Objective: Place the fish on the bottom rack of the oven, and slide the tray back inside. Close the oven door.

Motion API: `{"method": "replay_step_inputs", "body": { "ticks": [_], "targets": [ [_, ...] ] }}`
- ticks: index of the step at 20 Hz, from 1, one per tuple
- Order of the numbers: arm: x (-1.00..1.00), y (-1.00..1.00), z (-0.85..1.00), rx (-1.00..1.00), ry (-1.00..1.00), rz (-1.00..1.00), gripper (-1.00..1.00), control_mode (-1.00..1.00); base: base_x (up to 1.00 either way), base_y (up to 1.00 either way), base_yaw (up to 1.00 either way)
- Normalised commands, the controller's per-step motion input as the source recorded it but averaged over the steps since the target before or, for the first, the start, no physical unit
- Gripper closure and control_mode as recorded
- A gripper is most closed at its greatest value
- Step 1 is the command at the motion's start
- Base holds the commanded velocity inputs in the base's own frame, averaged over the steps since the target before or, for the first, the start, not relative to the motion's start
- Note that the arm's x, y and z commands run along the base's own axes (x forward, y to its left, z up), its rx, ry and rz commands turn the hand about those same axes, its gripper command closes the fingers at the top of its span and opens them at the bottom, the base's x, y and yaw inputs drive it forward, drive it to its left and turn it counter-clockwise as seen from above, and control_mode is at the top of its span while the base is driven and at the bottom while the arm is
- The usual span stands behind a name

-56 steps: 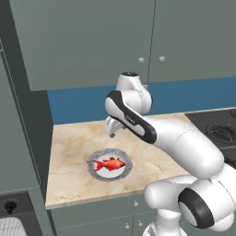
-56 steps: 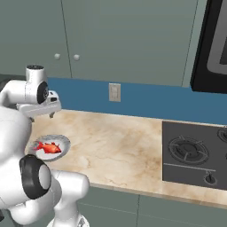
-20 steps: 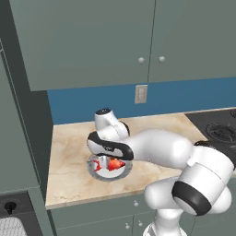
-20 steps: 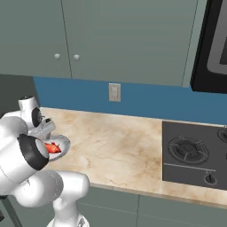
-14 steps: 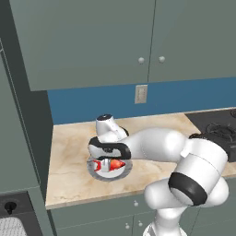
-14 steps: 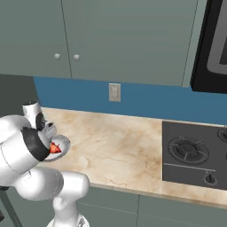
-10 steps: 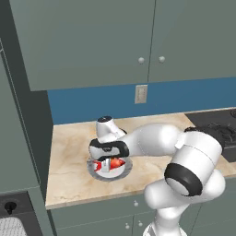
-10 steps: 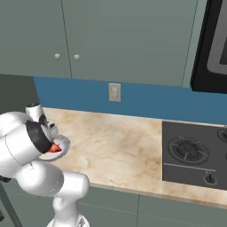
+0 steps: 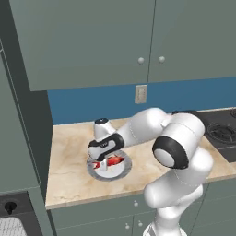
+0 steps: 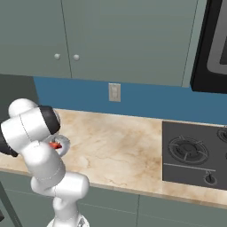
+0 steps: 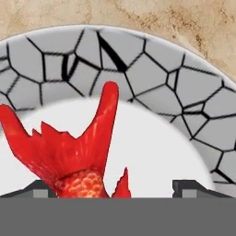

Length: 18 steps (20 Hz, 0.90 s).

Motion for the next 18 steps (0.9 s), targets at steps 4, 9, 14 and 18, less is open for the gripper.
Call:
{"method": "replay_step_inputs", "body": {
  "ticks": [4, 9, 14, 18],
  "targets": [
    [0.15, 0.2, -0.41, 0.0, 0.0, 0.07, -1.0, -1.0, 0.0, 0.0, 0.0],
    [0.21, 0.05, -0.26, 0.0, 0.0, 0.06, -1.0, -1.0, 0.0, 0.0, 0.0],
    [0.14, 0.0, -0.03, 0.0, -0.04, 0.04, 1.0, -1.0, 0.0, 0.0, 0.0],
    [-0.41, -0.07, 0.07, 0.0, -0.19, 0.0, 1.0, -1.0, 0.0, 0.0, 0.0]
  ]
}}
